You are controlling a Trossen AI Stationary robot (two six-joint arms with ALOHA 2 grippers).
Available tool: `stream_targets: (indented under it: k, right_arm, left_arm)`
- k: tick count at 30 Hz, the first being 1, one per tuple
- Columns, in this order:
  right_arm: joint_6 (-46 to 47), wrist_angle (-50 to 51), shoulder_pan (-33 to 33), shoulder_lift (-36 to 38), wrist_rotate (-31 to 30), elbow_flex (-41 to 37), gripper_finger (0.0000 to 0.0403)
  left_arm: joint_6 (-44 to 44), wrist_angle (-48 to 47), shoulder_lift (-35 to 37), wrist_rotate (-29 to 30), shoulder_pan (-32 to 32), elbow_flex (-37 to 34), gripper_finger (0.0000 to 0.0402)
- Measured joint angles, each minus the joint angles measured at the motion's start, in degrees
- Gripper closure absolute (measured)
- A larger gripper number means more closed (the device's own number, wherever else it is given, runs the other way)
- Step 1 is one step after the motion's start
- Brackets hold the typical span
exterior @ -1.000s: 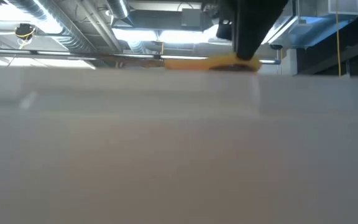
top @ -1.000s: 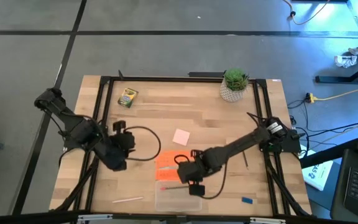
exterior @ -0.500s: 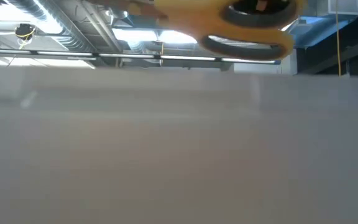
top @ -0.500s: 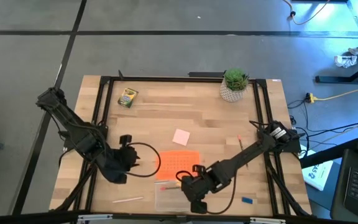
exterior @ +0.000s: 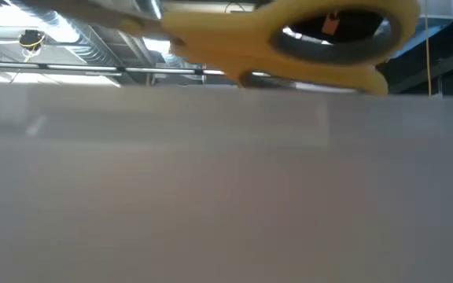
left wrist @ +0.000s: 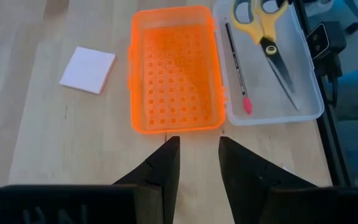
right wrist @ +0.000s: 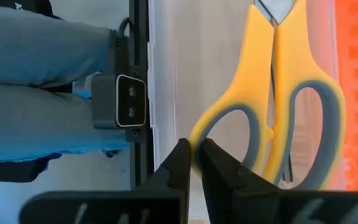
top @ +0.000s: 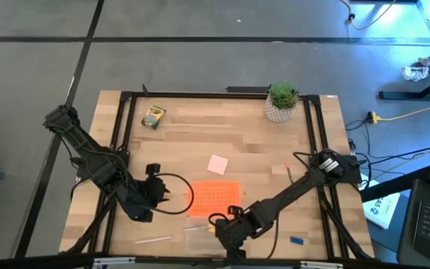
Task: Pack school essentials
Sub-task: Put the yellow scissors into the supply box
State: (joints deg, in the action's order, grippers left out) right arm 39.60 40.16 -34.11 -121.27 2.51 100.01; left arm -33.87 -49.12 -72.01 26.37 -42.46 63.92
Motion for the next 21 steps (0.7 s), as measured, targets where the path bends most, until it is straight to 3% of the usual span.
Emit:
stream_targets:
  k: [21]
  right_arm:
    - [2.14, -0.03, -0.94, -5.10, 2.10, -0.07, 0.0377]
  left_arm:
    - [0.11, 1.81, 0.01, -0.11, -3.06, 0.00, 0.0298]
